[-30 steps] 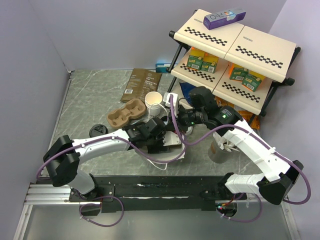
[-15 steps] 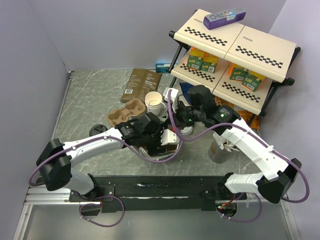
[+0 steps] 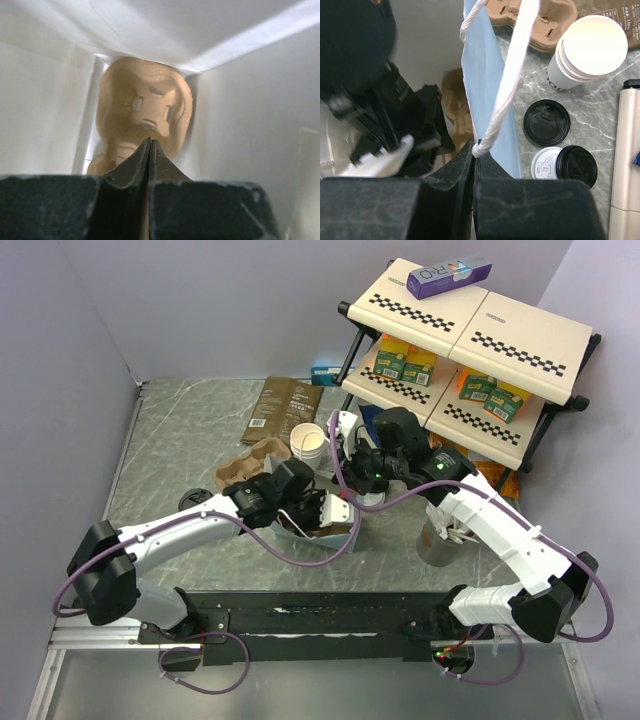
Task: Pack the takeout coffee
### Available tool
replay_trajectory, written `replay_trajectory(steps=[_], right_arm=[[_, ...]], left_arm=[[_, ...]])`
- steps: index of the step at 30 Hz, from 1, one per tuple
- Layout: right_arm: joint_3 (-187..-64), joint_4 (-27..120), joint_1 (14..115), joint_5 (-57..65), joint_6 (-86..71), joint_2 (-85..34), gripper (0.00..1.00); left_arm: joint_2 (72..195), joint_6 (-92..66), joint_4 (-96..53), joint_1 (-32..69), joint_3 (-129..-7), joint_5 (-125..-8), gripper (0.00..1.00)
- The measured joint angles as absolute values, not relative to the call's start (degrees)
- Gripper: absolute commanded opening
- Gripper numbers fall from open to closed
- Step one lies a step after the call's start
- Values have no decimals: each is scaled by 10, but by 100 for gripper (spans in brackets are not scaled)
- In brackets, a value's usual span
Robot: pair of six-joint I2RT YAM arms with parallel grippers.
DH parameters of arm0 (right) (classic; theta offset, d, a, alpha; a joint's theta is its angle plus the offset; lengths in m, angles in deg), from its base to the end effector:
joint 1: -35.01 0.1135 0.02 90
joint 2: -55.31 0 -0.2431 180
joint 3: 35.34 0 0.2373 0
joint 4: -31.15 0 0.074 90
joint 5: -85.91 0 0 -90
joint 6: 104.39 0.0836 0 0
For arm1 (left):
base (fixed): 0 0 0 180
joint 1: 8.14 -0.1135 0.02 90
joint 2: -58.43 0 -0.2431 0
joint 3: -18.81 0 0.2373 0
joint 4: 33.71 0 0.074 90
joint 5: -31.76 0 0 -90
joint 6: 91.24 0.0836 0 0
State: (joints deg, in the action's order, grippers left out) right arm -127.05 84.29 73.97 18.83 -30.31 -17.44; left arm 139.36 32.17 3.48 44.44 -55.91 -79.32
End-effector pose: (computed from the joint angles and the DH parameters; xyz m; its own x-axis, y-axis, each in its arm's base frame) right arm 0.2107 0.2122 0.3379 -0.1925 -0.4806 -0.8556 -0.9177 0.3970 -0.0165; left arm 0.1754 -0.2788 0.2234 0.1470 0.6534 -0.7426 0.9810 -0.0004 0.1938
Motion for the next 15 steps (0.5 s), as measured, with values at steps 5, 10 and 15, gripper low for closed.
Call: replay_trajectory(steps=[5,10,15], right_arm=[[-1270,843,726,192,-302,-181,0],[-1279,844,688,205,-301,-209,0],[-1294,852,672,222,-314,-233,0]], left_arm=[[1347,336,37,419,-565,-825,14],[1285,349,30,408,-613,-848,65],[1268,331,38,402,-714,-860,77]])
